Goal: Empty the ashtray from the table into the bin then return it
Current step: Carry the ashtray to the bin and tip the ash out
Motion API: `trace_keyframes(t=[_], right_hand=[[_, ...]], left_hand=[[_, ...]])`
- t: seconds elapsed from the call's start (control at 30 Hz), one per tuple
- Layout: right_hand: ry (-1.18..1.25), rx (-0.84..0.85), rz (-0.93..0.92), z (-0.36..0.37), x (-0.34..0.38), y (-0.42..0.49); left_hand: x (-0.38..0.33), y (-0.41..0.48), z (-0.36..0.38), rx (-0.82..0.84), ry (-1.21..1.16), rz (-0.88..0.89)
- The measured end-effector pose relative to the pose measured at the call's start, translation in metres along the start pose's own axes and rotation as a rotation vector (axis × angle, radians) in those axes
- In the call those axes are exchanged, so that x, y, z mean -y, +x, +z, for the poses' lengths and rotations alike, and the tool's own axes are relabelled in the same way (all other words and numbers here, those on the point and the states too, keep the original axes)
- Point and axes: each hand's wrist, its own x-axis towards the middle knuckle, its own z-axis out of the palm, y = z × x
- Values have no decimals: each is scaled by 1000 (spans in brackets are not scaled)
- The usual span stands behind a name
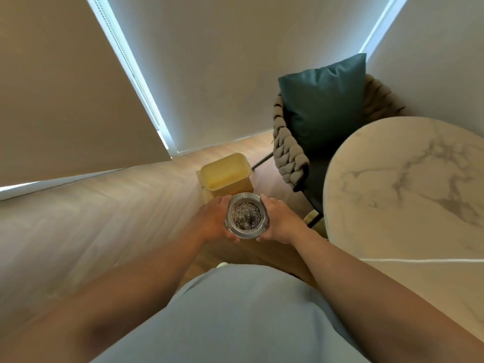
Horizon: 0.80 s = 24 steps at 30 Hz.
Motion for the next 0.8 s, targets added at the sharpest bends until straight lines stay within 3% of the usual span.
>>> trace_keyframes(t=[0.27,0.8], right_hand=[[-27,57,-44,-13,34,50],[-87,202,-169,-78,-3,155]], left_hand=[[42,11,-23,-17,-40,-85],[30,98,-42,-66,-130,-282]])
